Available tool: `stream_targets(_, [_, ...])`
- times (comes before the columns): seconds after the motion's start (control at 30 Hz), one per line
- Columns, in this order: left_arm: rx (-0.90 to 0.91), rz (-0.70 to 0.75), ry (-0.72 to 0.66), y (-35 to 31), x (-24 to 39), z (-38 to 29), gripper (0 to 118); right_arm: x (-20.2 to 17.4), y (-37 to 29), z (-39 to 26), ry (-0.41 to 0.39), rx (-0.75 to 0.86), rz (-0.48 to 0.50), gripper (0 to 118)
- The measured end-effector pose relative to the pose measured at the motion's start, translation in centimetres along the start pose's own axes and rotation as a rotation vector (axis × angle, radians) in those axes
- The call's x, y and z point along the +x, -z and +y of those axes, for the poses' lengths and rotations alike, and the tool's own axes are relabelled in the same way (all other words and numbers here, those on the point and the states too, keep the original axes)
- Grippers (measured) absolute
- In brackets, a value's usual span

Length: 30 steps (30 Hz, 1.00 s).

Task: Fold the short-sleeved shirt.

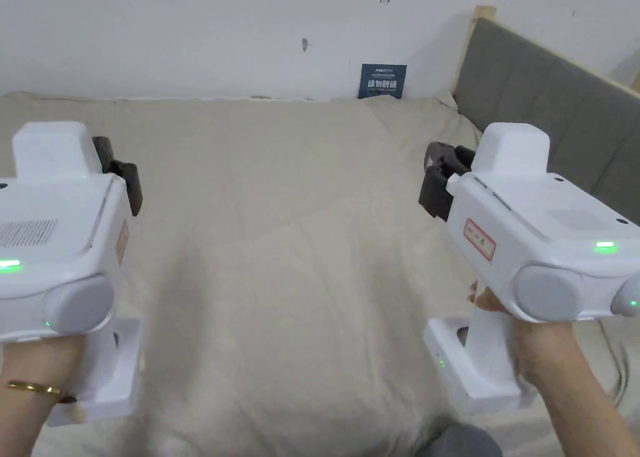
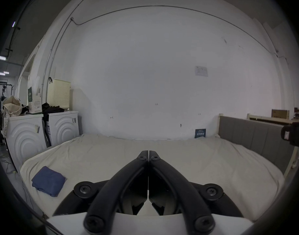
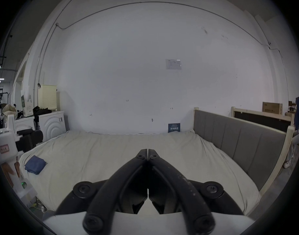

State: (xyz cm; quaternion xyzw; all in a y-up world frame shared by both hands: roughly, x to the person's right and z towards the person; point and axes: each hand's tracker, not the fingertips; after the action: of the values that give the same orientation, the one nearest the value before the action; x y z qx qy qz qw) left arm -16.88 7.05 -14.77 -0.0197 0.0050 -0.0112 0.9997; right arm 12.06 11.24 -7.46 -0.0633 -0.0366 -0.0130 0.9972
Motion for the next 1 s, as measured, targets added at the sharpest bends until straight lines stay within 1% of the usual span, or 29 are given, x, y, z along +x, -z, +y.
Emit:
stream_targets(0.07, [-0.017,-0.001,0.02,-0.5,0.0,-1.1,0,2.7,1.9,-1.8,0.007,-0.016,0.001,2])
stream_targets(0.17, [-0.04,0.016,0.027,-0.7,-0.1,-2.6,0,3.0,2.4,-3.4,-0.009,-0.061,0.018,2])
stream_targets(0.27, [-0.061,0.031,0.054,-1.1,-0.1,-3.8,0,4.1,3.6,-5.4,-0.018,-0.092,0.037,2])
stream_targets(0.33, [-0.08,0.031,0.07,-1.2,-0.2,-4.3,0,3.0,3.2,-6.2,-0.023,-0.109,0.042,2])
stream_targets(0.57, [-0.115,0.018,0.037,-1.3,-0.2,-4.6,0,3.7,3.7,-7.1,-0.014,-0.124,0.049,2])
stream_targets(0.6, [-0.12,0.019,0.035,-1.2,-0.2,-4.7,0,2.9,3.1,-7.3,-0.013,-0.127,0.049,2])
stream_targets(0.7, [-0.123,0.024,0.032,-1.1,-0.1,-4.7,0,3.1,3.2,-7.4,-0.002,-0.132,0.055,2])
stream_targets(0.73, [-0.125,0.024,0.03,-1.0,-0.1,-4.7,0,2.7,2.9,-7.4,-0.004,-0.133,0.055,2])
stream_targets(0.83, [-0.123,0.021,0.031,-1.0,0.1,-4.7,0,3.0,3.0,-7.5,-0.013,-0.134,0.051,2])
stream_targets(0.9, [-0.12,0.022,0.041,-0.9,0.4,-4.8,3,2.8,2.8,-7.5,0.007,-0.141,0.053,2])
stream_targets(0.93, [-0.118,0.023,0.042,-1.0,0.5,-4.9,10,2.9,2.8,-7.5,0.011,-0.142,0.048,2])
stream_targets(0.97, [-0.116,0.022,0.041,-1.0,0.5,-4.9,30,3.0,2.9,-7.4,0.013,-0.143,0.045,2])
stream_targets(1.0, [-0.116,0.012,0.04,-1.0,0.5,-4.9,55,2.7,2.6,-7.4,0.016,-0.142,0.046,2])
